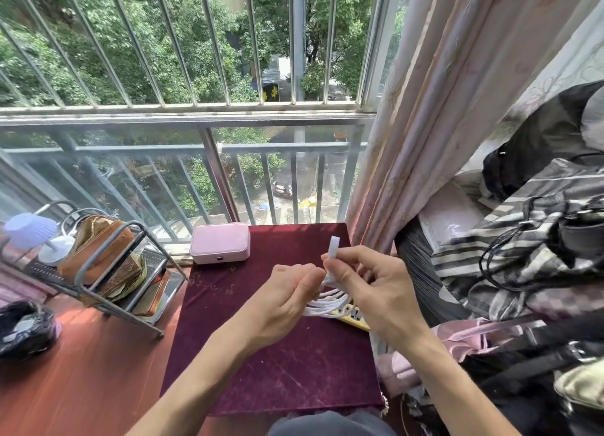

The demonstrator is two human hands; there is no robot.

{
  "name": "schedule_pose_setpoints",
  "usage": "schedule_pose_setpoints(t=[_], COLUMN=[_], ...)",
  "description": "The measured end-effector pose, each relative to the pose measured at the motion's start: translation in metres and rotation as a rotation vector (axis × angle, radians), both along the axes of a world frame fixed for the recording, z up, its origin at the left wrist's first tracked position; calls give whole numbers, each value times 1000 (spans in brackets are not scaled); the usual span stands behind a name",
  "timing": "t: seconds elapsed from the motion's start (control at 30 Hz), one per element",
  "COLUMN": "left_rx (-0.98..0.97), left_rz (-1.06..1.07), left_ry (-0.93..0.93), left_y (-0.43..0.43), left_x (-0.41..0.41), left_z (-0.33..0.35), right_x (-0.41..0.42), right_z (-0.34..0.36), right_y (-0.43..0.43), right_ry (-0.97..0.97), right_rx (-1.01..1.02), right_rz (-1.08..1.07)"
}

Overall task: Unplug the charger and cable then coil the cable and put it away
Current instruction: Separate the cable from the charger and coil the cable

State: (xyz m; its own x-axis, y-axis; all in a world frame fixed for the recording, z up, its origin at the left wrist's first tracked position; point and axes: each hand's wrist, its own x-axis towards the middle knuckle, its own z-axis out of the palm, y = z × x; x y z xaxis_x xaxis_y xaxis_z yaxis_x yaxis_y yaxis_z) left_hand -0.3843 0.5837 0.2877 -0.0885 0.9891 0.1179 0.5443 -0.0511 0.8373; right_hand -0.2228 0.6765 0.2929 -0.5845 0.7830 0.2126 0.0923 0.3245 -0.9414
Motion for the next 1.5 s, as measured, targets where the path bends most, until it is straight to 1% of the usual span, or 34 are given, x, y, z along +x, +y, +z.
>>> schedule_pose_setpoints(t=[0.07,0.17,0.23,0.37,0.57,0.63,0.7,0.83,0.9,0.97,1.07,1.23,1.33,1.5], left_rx=[-2,44,73,95,91,88,72,42,23,-2,-9,-17,-30,-6], left_rz=[8,14,15,15,42,73,118,143,120,104,123,150,130,181], left_ry=[101,182,230,262,269,236,155,-146,-247,-310,-332,-326,-354,-352], left_y=[-3,-5,-5,-5,-2,1,4,10,11,11,13,16,16,16], left_x=[0,3,6,11,17,18,18,20,24,27,30,31,32,37], left_z=[-1,2,5,9,6,4,2,1,3,3,6,3,3,8], right_x=[0,2,3,6,11,12,13,16,17,17,21,25,24,21], right_z=[3,9,12,12,12,11,10,9,8,6,1,-1,-3,-4], right_y=[1,2,1,-1,3,6,7,7,8,9,11,11,9,6], right_ry=[-6,96,146,47,-93,-107,-97,13,44,76,94,175,146,126], right_rx=[-98,-335,-427,-315,-286,-278,-297,-393,-437,-500,-563,-566,-478,-377], right_rz=[39,60,69,37,49,67,129,183,196,192,208,321,301,213])
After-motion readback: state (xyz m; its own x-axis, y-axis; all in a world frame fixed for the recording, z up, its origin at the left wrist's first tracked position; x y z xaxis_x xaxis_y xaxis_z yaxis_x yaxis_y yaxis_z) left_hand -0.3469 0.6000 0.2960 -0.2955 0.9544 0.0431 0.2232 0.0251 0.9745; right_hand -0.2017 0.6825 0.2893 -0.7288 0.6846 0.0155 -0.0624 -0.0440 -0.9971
